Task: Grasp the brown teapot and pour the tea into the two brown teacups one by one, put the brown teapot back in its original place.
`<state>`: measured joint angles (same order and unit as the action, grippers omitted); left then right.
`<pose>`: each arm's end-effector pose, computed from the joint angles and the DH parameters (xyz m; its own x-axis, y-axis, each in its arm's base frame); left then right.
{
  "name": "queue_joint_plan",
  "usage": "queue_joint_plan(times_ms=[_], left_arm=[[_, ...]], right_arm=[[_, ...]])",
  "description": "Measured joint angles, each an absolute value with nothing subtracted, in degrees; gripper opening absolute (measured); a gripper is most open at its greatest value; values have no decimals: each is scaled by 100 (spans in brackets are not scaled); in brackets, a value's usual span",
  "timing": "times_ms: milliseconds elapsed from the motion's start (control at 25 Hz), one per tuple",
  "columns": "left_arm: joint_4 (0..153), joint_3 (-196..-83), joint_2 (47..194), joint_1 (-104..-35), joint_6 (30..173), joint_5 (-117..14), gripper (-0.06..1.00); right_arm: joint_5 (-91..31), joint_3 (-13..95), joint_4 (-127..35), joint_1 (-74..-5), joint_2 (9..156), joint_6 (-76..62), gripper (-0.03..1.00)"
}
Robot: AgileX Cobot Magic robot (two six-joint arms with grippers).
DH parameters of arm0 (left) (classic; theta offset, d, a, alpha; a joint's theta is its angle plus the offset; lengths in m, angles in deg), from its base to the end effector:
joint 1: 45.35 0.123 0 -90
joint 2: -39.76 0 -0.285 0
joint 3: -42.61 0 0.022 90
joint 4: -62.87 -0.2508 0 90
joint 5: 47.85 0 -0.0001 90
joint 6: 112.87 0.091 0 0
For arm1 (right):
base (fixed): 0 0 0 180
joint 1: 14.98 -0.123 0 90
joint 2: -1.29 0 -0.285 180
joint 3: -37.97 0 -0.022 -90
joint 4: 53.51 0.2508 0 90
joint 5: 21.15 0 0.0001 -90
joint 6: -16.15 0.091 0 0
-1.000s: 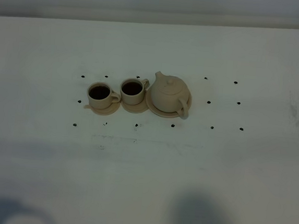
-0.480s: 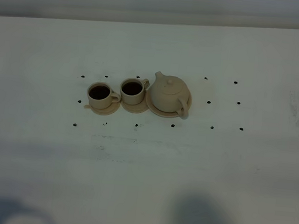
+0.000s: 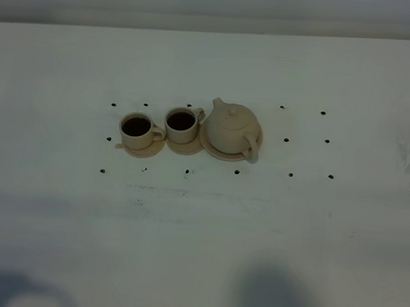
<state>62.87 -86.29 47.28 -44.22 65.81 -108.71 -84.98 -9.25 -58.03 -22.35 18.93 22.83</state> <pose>-0.0007 0.0000 0.2648 -0.4914 -0.0327 -0.8703 -0.0311 0.9993 -0.0201 0.0176 -0.0042 0.2791 -0.6229 0.0016 -0.7823 -0.0224 0.9996 0.0198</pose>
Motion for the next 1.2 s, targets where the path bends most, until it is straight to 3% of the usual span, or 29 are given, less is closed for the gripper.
queue_joint_plan(times_ms=[600, 1200], left_arm=[[6287, -8629, 4728, -4422, 6581, -10871, 48], [6287, -8629, 4728, -4422, 6581, -10871, 48]], right_arm=[[-8498, -942, -5610, -2112, 993, 1988, 37], [-8498, -942, -5493, -1825, 978, 1847, 37]])
